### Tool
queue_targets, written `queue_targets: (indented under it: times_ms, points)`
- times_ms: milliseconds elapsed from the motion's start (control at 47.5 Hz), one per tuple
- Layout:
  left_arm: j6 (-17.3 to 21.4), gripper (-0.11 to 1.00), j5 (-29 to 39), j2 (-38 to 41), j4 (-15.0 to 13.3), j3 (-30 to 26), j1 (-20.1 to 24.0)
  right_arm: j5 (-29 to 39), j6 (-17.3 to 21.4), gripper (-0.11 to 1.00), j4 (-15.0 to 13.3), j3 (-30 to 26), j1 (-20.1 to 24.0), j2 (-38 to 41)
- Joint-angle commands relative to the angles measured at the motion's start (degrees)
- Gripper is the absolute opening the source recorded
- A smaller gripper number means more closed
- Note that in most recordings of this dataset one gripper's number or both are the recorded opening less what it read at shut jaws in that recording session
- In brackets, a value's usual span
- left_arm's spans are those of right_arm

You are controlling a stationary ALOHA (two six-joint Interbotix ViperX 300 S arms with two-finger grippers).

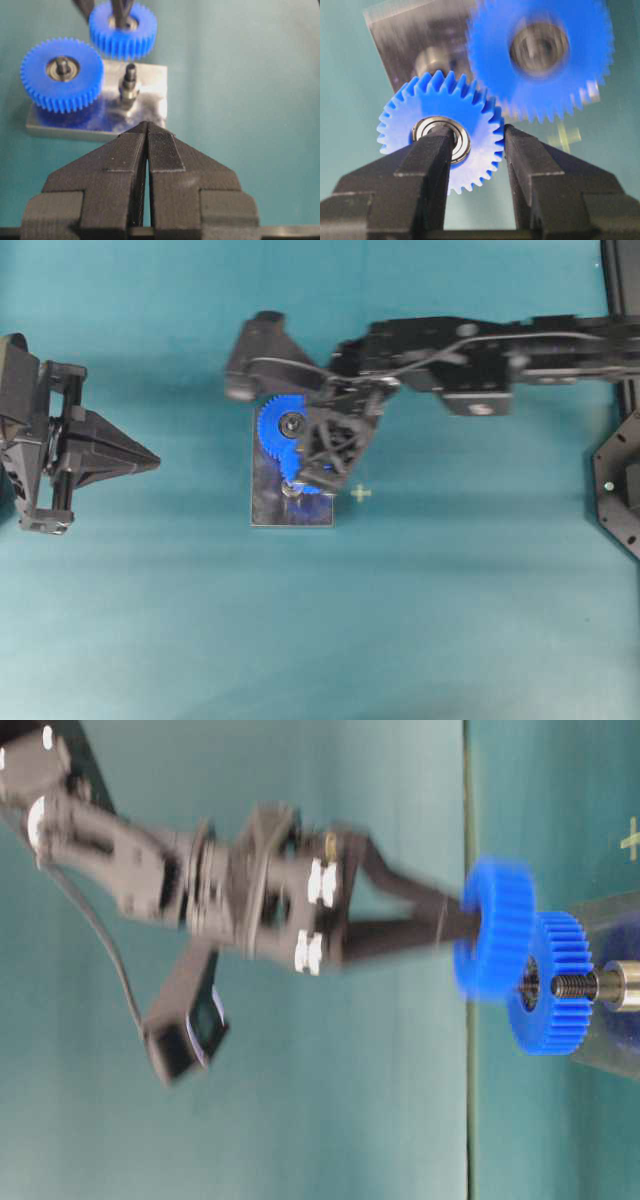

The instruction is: Fit the small gear onto the shaft.

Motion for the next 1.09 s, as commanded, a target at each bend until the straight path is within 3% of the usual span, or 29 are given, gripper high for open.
queue_targets:
  times_ms: [0, 252, 1073]
  points:
    - [-0.5, 0.00, -0.5, 0.0, 0.2, -0.5, 0.0, 0.4, -0.5, 0.34, 0.2, -3.1, 0.7, 0.4]
    - [-2.0, 0.00, -1.7, -0.1, 0.2, 0.4, -0.1, 0.6, -0.5, 0.34, 0.2, -5.9, 2.3, 3.3]
    - [-2.1, 0.00, -3.9, -0.4, 0.2, 1.1, -0.1, 2.3, -0.4, 0.35, -0.4, -6.9, 1.8, 5.6]
